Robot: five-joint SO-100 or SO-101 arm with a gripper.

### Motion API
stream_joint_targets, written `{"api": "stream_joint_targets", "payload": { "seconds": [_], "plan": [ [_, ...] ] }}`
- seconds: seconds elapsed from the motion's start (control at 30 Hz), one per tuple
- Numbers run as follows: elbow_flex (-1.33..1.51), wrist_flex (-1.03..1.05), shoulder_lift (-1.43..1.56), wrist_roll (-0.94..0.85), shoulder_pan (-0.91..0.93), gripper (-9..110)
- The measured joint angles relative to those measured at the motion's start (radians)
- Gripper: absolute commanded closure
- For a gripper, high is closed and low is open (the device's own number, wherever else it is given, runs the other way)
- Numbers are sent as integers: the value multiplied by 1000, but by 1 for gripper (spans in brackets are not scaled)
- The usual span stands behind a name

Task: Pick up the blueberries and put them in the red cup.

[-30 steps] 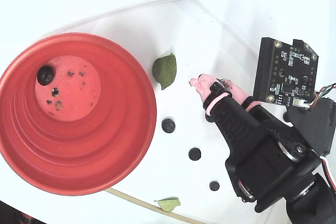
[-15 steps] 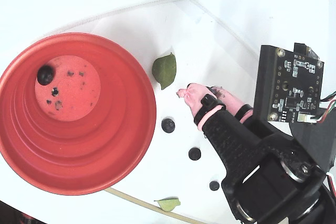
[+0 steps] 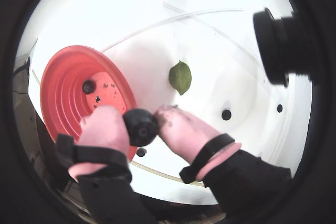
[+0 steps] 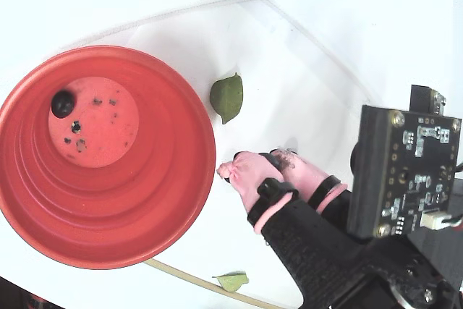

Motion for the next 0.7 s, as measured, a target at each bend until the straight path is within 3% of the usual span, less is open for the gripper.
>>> {"api": "stream_joint_targets", "payload": {
  "seconds": [0.7],
  "plan": [
    [120,41,51,74,-97,89]
  ]
}}
